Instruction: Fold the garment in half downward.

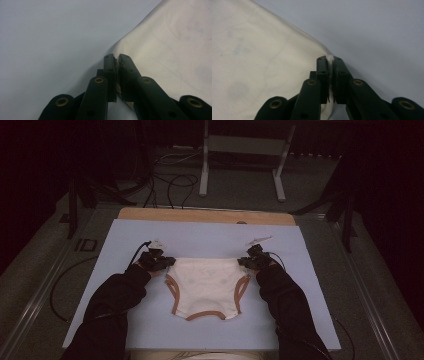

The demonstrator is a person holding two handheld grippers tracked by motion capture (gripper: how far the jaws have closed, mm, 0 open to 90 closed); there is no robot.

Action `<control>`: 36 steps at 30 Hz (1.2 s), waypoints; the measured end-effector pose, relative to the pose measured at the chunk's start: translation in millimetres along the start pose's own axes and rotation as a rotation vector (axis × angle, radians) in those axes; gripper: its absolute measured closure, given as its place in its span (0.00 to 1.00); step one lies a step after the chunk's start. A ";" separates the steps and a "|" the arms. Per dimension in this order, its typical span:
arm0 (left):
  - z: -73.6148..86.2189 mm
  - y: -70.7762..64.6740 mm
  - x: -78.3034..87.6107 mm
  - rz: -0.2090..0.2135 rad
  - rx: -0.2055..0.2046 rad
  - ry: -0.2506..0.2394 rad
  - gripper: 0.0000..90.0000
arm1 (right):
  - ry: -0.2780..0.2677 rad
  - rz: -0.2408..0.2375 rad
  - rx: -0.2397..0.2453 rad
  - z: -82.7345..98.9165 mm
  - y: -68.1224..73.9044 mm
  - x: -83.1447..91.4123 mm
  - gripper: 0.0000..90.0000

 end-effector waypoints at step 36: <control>-9.6 -17.3 45.1 0.037 0.007 -0.103 0.00 | -0.105 -0.106 -0.037 -17.8 13.9 22.8 0.11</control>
Point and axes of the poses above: each handheld gripper's, and its own axes: x roughly backward along the jaws, z roughly out of its underside, y roughly to its left, the point moved 6 cm from there along -x, roughly forward along the jaws, and after that the axes turned 2 degrees about z, right-handed, at the moved point
